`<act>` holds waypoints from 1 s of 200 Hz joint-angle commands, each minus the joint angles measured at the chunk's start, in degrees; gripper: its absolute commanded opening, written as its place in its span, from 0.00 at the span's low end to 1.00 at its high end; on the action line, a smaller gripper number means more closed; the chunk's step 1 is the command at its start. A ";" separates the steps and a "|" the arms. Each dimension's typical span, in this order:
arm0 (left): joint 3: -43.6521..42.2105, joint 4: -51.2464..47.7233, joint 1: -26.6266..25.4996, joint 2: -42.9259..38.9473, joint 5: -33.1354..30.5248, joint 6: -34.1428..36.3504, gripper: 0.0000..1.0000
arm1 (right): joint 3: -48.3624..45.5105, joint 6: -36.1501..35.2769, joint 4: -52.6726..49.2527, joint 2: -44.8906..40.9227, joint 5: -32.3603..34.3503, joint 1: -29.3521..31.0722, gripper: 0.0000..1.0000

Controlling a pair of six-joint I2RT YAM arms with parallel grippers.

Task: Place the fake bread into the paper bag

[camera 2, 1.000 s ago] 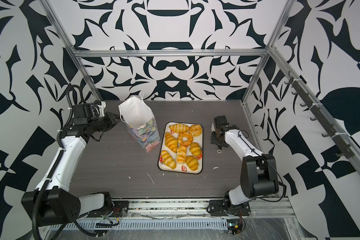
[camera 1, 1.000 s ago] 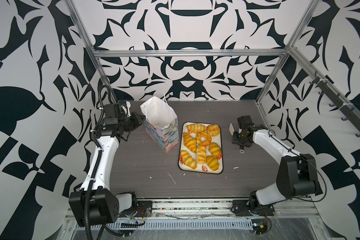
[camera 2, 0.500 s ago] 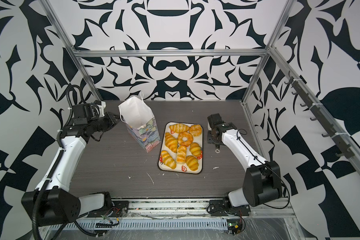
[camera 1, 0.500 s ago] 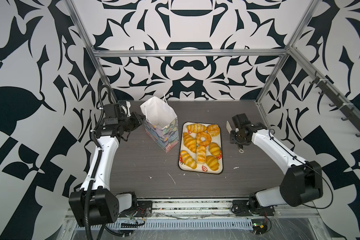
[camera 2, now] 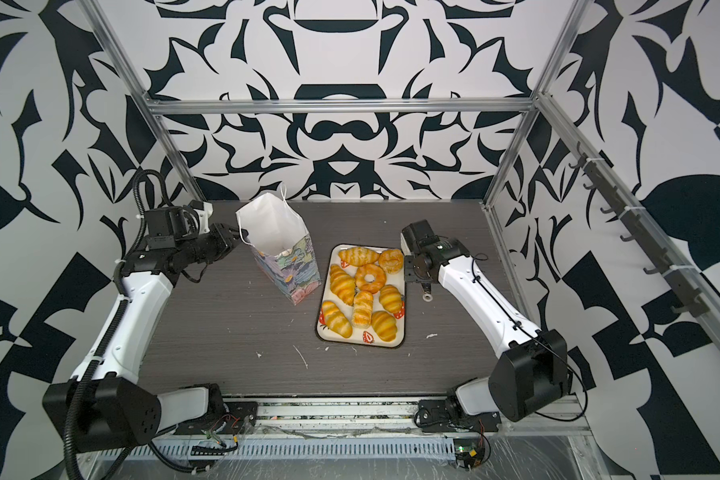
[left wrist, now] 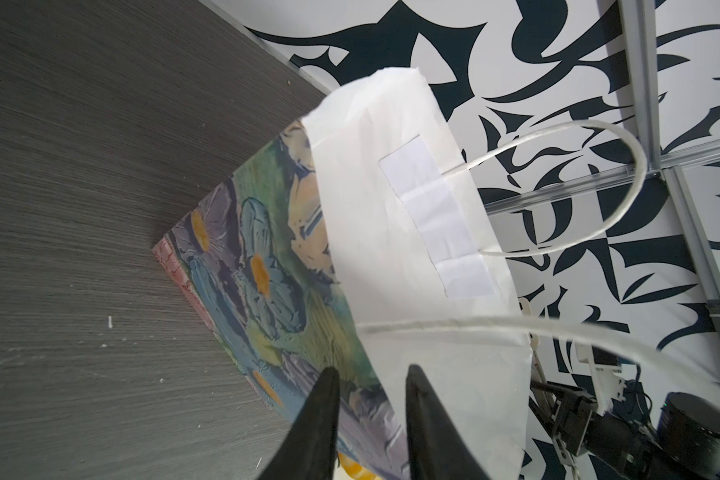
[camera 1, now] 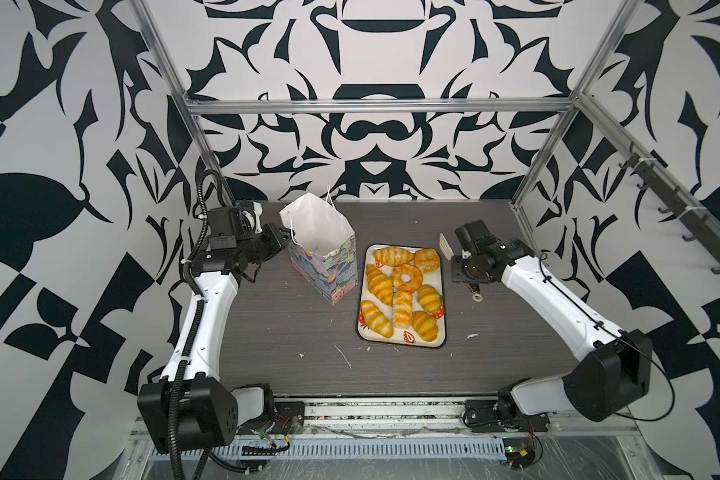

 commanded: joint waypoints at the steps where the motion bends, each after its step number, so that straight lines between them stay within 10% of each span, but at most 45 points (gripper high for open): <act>1: 2.43 0.24 -0.46 0.45 0.56 -0.25 0.32 | 3.05 0.03 0.02 0.12 -0.14 0.82 0.54; 200: 2.26 -1.21 -0.74 0.50 -1.09 1.71 0.31 | 4.76 0.56 1.43 8.17 -3.60 4.35 0.64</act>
